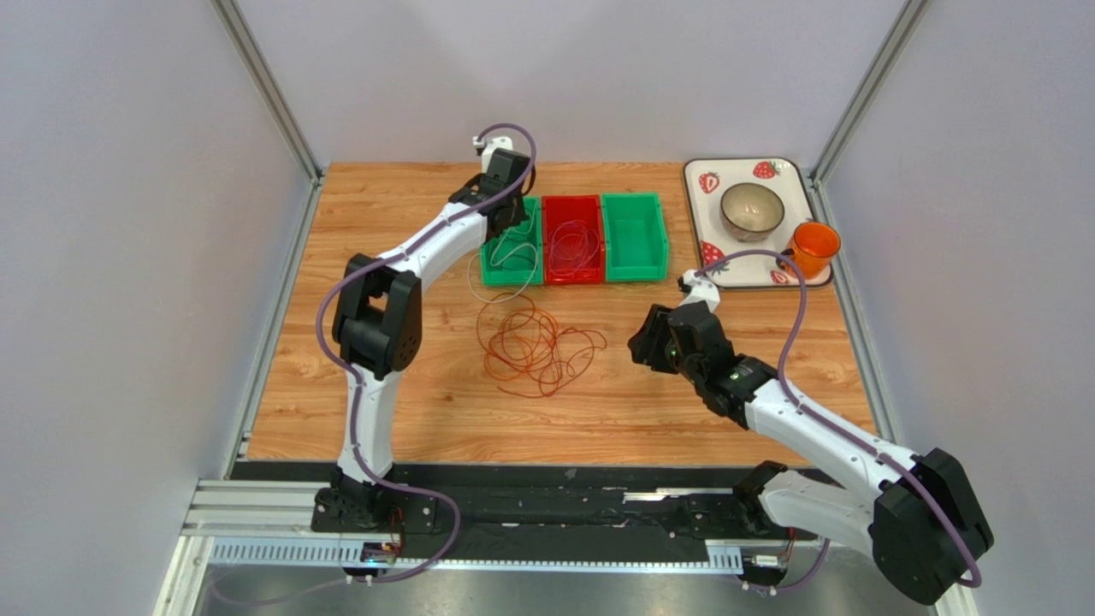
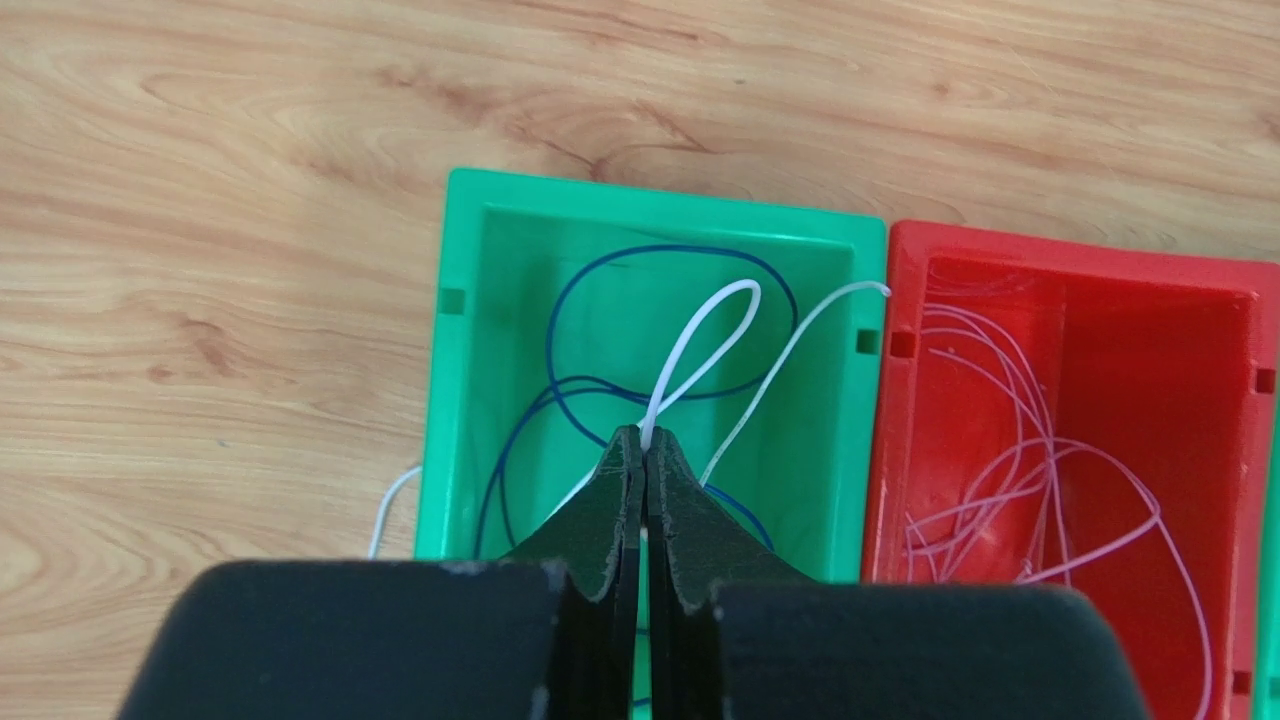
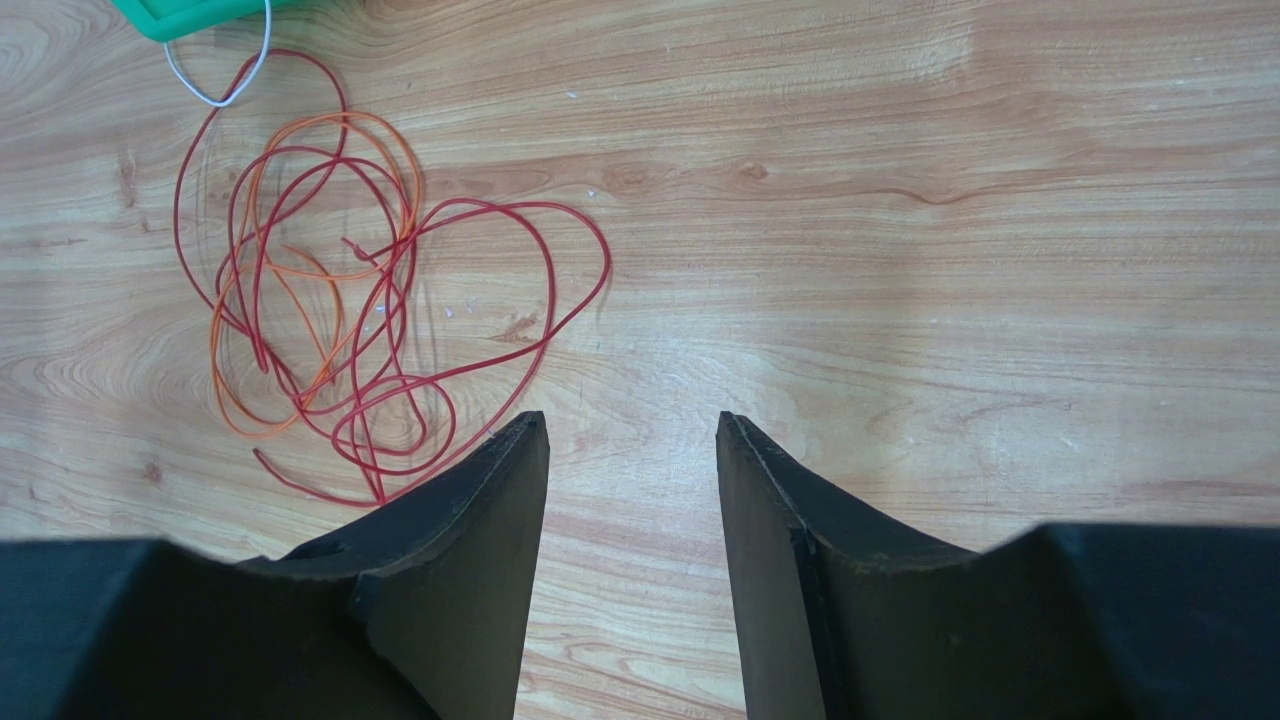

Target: Untangle the cables

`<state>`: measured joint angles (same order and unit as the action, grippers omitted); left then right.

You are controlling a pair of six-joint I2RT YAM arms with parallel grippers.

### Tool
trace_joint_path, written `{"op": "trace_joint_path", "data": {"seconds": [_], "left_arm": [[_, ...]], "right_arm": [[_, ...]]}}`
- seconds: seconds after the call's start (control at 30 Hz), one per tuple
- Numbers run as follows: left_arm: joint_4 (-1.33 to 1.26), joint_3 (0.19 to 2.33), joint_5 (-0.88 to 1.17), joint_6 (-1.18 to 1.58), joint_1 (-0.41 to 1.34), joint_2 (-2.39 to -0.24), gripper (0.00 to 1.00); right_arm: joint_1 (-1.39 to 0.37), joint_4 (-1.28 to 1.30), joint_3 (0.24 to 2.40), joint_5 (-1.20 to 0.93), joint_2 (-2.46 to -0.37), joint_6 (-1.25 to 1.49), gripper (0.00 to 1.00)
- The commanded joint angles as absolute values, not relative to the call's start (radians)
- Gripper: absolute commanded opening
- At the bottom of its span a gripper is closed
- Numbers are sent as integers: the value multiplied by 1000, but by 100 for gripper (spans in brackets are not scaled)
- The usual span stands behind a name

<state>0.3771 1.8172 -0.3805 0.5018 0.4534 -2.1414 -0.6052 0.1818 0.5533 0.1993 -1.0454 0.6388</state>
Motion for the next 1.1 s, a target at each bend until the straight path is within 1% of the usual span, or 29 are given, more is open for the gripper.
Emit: {"op": "trace_joint_path", "data": {"seconds": [0.0, 0.07, 0.1, 0.13, 0.17, 0.23, 0.27, 0.33, 0.4, 0.43, 0.6, 0.73, 0.83, 0.93, 1.07], "left_arm": [[373, 1799, -302, 549, 437, -2126, 1], [380, 1798, -311, 532, 437, -2115, 6], [400, 1799, -316, 528, 436, -2112, 21], [411, 1805, -321, 517, 436, -2108, 28], [423, 1813, -337, 517, 436, -2105, 38], [459, 1821, -360, 514, 436, -2089, 48], [463, 1825, -368, 508, 436, -2082, 63], [465, 1825, -376, 485, 436, -2051, 74], [478, 1835, -400, 471, 436, -2017, 80], [483, 1838, -409, 450, 437, -2005, 85], [492, 1809, -408, 378, 445, -1881, 87], [472, 1741, -353, 148, 483, -1826, 85], [488, 1697, -328, 53, 502, -1815, 84], [468, 1631, -351, 31, 511, -1802, 83], [413, 1549, -290, 37, 511, -1812, 82]], "right_arm": [[-601, 141, 548, 204, -1026, 640, 49], [-601, 141, 549, 204, -1029, 641, 49], [-601, 141, 549, 203, -1029, 640, 49], [-601, 143, 549, 204, -1029, 640, 49], [-601, 141, 549, 204, -1029, 640, 49], [-601, 141, 549, 204, -1029, 640, 49], [-601, 141, 549, 204, -1029, 640, 49], [-600, 143, 551, 204, -1031, 640, 49], [-601, 144, 549, 203, -1029, 640, 49], [-601, 143, 549, 204, -1029, 641, 49], [-601, 143, 551, 201, -1031, 641, 49], [-601, 144, 551, 202, -1029, 640, 49], [-601, 141, 551, 202, -1029, 640, 49], [-601, 143, 551, 202, -1029, 641, 49], [-600, 143, 549, 202, -1028, 640, 49]]}}
